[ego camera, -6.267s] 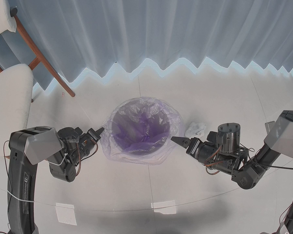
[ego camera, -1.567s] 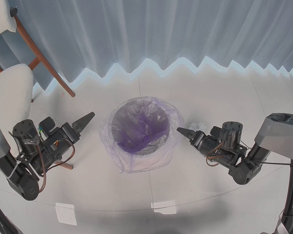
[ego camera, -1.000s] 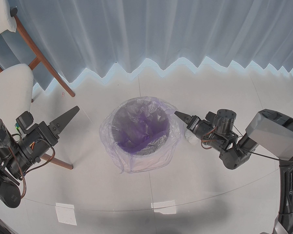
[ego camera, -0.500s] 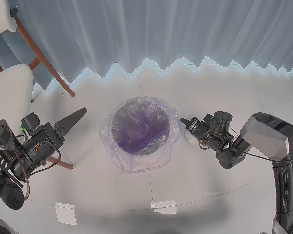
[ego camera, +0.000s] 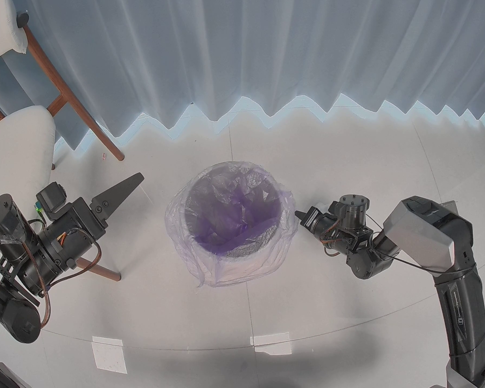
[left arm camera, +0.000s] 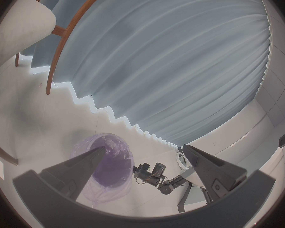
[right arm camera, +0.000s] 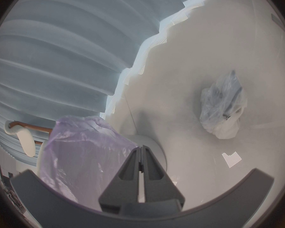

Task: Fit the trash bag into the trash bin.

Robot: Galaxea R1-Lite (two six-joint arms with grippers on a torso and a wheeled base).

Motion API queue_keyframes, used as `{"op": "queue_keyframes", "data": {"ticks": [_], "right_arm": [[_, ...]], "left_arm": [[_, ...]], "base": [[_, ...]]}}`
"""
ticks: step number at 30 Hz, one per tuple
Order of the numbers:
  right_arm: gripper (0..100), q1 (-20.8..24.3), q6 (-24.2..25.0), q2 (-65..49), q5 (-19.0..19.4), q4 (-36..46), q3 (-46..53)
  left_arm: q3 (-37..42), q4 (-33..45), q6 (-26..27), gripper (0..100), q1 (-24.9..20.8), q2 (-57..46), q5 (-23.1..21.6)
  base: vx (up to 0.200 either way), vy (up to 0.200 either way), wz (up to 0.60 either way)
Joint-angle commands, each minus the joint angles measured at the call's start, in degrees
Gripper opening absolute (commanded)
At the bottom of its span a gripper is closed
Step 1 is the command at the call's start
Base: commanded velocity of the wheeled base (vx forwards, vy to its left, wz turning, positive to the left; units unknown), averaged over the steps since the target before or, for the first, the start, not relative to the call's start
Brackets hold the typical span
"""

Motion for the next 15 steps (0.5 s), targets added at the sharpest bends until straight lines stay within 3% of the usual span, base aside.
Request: {"op": "queue_keyframes", "data": {"ticks": [1,6,7,15], "right_arm": [[0,0.0,-0.1,5.4,-0.6,1.7,-5.3],[0,0.2,-0.1,4.9,-2.3,2.0,-6.7],[100,0.2,0.0,4.7,-2.3,2.0,-6.6],[100,-0.3,4.7,-5.3,-5.9,-0.1,-0.3]], "left_arm": [[-0.8,0.0,-0.1,100,0.1,0.4,-0.1],[-0.7,-0.1,0.3,100,0.4,0.4,-0.1],[-0.7,0.0,0.3,100,0.4,0.3,-0.1],[-0.4,-0.1,0.4,100,0.5,0.1,-0.1]], "base": [[0.0,0.0,0.0],[0.0,0.0,0.0],[0.0,0.0,0.0],[0.0,0.0,0.0]]}}
